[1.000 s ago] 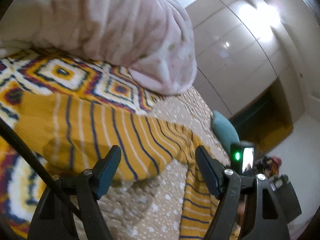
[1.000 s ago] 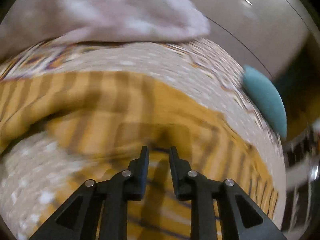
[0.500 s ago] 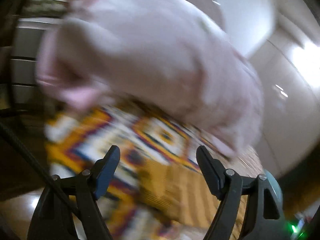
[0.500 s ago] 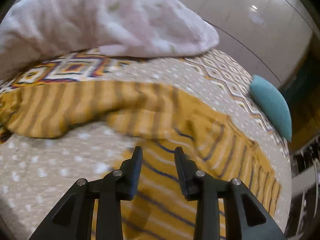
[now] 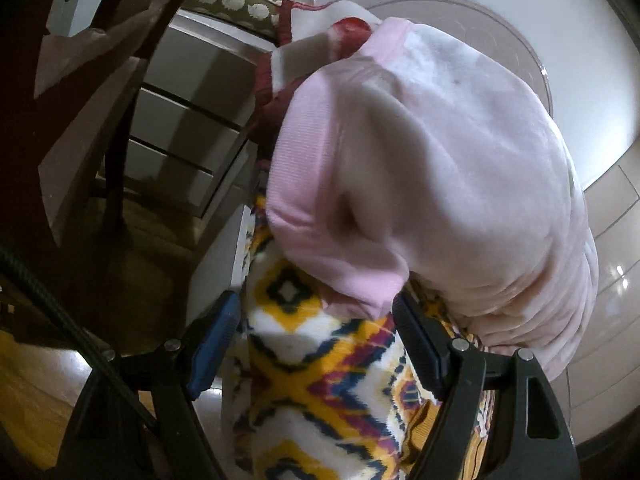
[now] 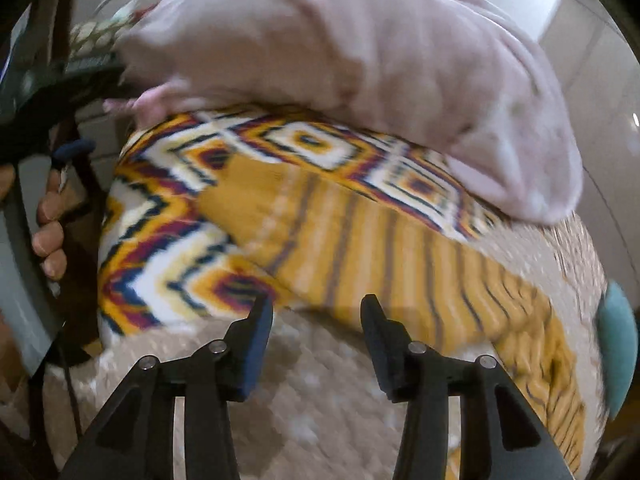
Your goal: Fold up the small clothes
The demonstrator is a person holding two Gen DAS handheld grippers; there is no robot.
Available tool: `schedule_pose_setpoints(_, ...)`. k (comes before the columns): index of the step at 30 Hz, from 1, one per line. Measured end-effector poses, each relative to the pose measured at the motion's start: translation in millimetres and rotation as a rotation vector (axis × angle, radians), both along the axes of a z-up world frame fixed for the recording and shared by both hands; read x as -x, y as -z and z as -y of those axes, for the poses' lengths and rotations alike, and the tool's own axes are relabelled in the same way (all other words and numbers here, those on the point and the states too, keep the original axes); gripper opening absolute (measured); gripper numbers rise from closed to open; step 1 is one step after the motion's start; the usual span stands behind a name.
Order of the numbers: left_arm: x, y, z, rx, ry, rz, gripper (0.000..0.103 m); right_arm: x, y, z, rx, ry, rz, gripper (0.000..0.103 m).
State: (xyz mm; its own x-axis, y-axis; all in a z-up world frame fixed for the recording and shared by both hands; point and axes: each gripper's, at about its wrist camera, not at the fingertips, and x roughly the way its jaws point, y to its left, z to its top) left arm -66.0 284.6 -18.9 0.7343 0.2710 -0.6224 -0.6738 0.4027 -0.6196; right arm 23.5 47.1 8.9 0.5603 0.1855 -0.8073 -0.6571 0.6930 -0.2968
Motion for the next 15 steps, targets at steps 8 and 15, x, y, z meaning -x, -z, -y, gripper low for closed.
schedule_pose_setpoints(8, -5, -7, 11, -0.004, 0.041, 0.024, 0.077, -30, 28, -36, 0.067, 0.034, -0.040, 0.008)
schedule_pose_setpoints(15, -14, -35, 67, -0.073, 0.186, 0.118, 0.078, -67, -58, 71, -0.189, 0.317, 0.017, 0.007)
